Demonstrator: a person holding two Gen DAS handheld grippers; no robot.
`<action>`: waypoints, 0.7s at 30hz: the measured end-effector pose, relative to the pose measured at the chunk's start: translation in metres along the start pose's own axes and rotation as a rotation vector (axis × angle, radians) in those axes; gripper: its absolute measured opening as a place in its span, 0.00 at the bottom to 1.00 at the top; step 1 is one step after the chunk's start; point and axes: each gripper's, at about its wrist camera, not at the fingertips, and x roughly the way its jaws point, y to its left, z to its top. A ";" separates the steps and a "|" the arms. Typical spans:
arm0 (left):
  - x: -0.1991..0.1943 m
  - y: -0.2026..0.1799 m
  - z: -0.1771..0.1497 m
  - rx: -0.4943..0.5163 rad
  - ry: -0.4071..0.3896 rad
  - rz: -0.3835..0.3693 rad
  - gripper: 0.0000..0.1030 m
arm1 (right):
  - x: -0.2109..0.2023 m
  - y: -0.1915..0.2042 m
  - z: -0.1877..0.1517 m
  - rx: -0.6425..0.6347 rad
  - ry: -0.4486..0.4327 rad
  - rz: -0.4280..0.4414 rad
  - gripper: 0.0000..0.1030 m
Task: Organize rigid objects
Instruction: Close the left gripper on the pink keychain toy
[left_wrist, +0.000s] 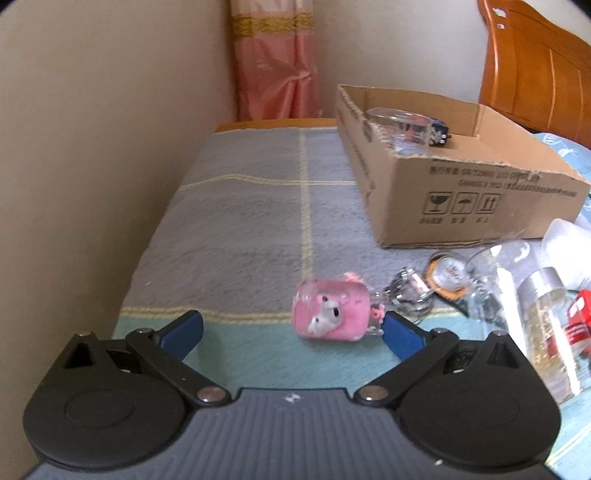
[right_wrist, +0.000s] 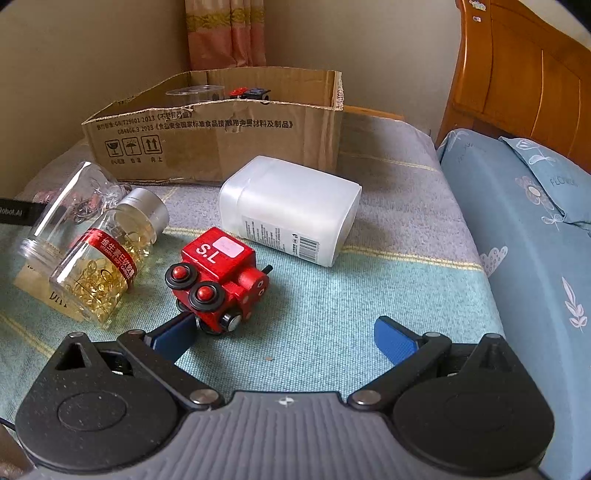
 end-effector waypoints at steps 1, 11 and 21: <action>-0.001 0.001 -0.001 -0.005 -0.003 0.003 0.98 | 0.000 0.000 0.000 0.001 -0.002 -0.001 1.00; 0.004 -0.007 0.004 -0.007 -0.032 -0.065 0.61 | 0.001 0.001 -0.002 0.004 -0.015 -0.004 1.00; 0.001 -0.008 0.002 0.014 -0.043 -0.080 0.57 | 0.005 0.025 0.007 -0.054 0.005 0.054 1.00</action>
